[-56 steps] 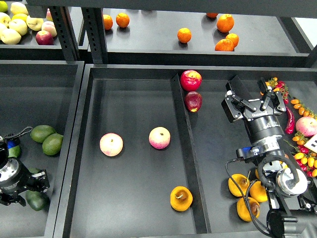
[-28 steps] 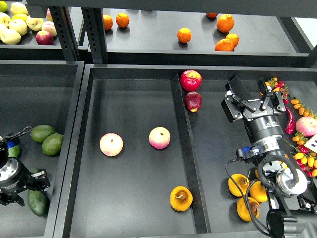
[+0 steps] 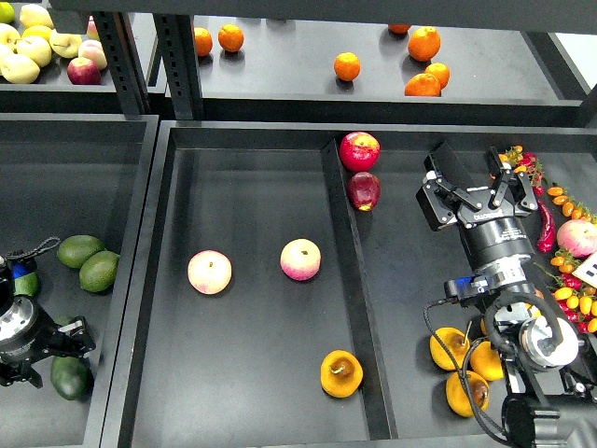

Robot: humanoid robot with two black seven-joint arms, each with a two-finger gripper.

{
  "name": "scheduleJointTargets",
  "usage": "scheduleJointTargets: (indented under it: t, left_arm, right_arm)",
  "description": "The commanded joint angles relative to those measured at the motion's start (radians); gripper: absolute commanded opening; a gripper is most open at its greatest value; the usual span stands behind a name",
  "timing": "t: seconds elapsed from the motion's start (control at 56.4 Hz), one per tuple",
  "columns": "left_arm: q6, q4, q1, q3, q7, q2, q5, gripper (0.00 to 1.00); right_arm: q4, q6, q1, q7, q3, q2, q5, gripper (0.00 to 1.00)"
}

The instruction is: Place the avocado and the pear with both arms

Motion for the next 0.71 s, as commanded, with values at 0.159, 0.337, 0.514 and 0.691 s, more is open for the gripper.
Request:
scheduleJointTargets:
  t: [0.159,0.337,0.514,0.691]
  left_arm:
    - [0.000,-0.063,0.288,-0.442,0.000,-0.127,-0.190,0.97]
    - [0.000,-0.103,0.400,-0.640,0.000,-0.261,-0.251,0.97]
    - [0.000,-0.176,0.558,-0.804,0.000,-0.480,-0.253,0.97]
    - [0.000,-0.245,0.706,-0.937,0.000,-0.721,-0.248,0.97]
  right_arm:
    - [0.041,0.014,-0.044,-0.028,-0.171,-0.081,-0.002,0.99]
    - [0.047,0.023,-0.014,-0.065,-0.230,-0.201,-0.001,0.99]
    - [0.051,0.064,0.016,-0.115,-0.279,-0.280,-0.001,1.00]
    - [0.052,0.081,0.054,-0.175,-0.357,-0.372,-0.001,0.99]
